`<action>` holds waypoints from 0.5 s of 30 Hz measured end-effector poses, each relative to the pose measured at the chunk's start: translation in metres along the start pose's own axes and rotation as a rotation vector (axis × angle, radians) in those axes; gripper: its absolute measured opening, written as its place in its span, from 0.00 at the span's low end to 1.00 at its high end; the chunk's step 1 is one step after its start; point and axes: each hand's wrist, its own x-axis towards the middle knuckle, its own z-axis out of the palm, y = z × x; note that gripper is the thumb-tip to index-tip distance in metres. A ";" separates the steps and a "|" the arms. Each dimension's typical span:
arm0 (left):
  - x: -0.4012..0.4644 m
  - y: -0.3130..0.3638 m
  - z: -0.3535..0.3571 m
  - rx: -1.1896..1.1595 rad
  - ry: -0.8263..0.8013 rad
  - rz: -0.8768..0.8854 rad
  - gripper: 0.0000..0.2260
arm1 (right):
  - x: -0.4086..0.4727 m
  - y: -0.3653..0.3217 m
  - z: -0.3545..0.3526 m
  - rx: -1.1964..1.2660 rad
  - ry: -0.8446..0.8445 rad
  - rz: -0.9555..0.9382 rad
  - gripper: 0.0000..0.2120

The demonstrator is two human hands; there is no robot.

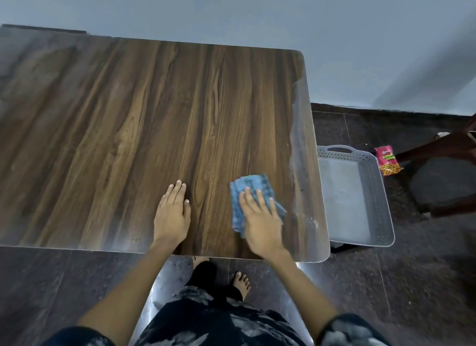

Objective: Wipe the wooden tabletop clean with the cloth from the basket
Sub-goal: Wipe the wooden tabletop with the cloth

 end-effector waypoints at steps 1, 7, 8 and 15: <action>0.002 -0.001 -0.001 -0.025 0.006 0.008 0.19 | 0.003 -0.019 0.001 0.014 -0.021 -0.068 0.36; 0.008 -0.003 -0.005 -0.170 0.032 -0.026 0.17 | -0.026 -0.054 0.044 -0.087 -0.135 -0.408 0.34; 0.009 -0.001 -0.004 -0.165 0.038 -0.026 0.17 | -0.031 -0.045 0.045 -0.067 -0.151 -0.439 0.33; 0.029 0.013 0.001 -0.109 0.010 -0.002 0.17 | -0.064 0.043 0.025 -0.093 -0.156 -0.422 0.29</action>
